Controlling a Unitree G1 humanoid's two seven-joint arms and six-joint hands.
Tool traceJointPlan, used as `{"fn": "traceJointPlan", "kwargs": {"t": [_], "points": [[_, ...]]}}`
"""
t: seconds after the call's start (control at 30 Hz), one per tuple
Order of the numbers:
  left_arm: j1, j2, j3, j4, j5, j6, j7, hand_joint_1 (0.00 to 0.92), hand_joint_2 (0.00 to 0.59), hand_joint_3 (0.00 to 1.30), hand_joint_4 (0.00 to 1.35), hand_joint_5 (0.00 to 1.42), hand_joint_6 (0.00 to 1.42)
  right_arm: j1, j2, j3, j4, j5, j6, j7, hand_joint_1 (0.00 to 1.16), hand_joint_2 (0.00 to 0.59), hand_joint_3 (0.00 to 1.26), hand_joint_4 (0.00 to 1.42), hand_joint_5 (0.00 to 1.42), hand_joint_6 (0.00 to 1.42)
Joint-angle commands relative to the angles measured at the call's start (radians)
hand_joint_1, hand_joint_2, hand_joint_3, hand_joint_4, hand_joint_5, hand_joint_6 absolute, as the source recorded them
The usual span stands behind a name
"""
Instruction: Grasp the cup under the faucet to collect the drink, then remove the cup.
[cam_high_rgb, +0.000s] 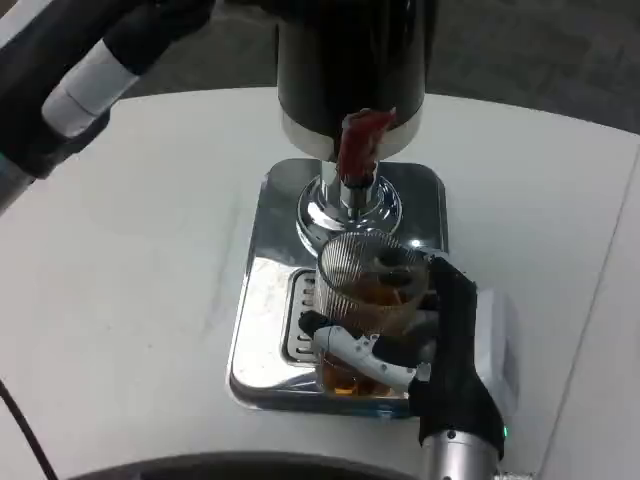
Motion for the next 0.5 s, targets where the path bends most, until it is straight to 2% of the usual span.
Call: {"fn": "traceJointPlan", "kwargs": {"t": [0.03,0.2,0.43,0.5], "points": [[0.077,0.025,0.042,-0.061,-0.017,0.031,0.025,0.0,0.0,0.27,0.26,0.34,0.31,0.08,0.107,0.019,-0.061,-0.026,-0.007,0.0,1.04,0.06,1.02,1.19,1.11,0.96],[0.156,0.032,0.079,-0.117,-0.023,0.056,0.039,0.0,0.002,0.27,0.26,0.35,0.31,0.125,0.088,0.028,-0.116,-0.038,0.0,0.01,1.04,0.061,1.02,1.19,1.11,0.96],[0.295,0.05,0.127,-0.195,-0.025,0.101,0.057,0.0,0.001,0.28,0.27,0.35,0.33,0.191,0.061,0.019,-0.187,-0.059,0.008,0.052,1.05,0.062,1.02,1.19,1.11,0.96],[0.364,0.053,0.147,-0.232,-0.025,0.107,0.056,0.0,0.001,0.29,0.28,0.35,0.33,0.215,0.055,0.023,-0.216,-0.072,0.007,0.064,1.05,0.062,1.02,1.19,1.11,0.96]]}}
